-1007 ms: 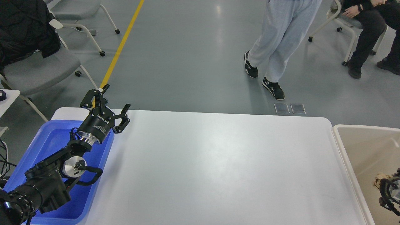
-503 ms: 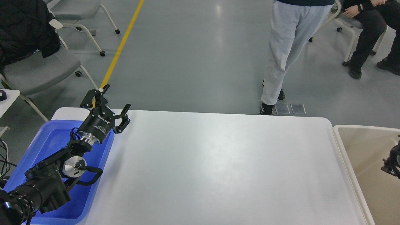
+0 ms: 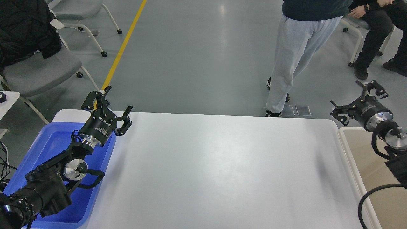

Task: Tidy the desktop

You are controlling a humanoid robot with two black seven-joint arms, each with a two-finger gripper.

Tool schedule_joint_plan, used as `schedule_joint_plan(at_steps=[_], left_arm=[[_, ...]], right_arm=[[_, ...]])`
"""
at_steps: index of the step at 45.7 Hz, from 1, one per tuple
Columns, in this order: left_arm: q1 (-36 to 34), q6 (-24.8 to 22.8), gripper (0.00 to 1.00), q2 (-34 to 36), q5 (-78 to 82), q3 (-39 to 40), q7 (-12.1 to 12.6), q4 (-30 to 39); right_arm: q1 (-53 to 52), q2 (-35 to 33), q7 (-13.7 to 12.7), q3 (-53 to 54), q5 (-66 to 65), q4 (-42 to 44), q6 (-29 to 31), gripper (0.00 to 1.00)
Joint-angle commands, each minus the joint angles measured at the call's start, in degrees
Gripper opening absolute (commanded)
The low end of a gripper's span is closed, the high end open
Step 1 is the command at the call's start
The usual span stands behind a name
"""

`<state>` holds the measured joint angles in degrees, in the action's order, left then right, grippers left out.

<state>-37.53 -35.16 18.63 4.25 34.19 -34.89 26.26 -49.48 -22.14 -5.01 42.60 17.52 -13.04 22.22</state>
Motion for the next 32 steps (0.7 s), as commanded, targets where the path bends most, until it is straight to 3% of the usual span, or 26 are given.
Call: schedule_joint_plan(at_steps=[1,14,25,32], left_arm=[[0.0,0.0,1.0,0.0,0.1,0.0,0.0,0.0],[0.0,0.0,1.0,0.0,0.1,0.0,0.0,0.0],[0.0,0.0,1.0,0.0,0.1,0.0,0.0,0.0],[0.0,0.0,1.0,0.0,0.1,0.0,0.0,0.0]], right_arm=[[0.6,8.6,0.2,8.2,0.1,-6.8,5.7,1.0],[4.9,17.2,1.8,8.2,-0.3,-15.2,7.6,1.0],[10.0,21.4,2.0,7.1,-2.1,-14.7,8.2,1.0],[11.8,21.8,6.8,3.6,-5.5,-14.3,7.9,1.0]])
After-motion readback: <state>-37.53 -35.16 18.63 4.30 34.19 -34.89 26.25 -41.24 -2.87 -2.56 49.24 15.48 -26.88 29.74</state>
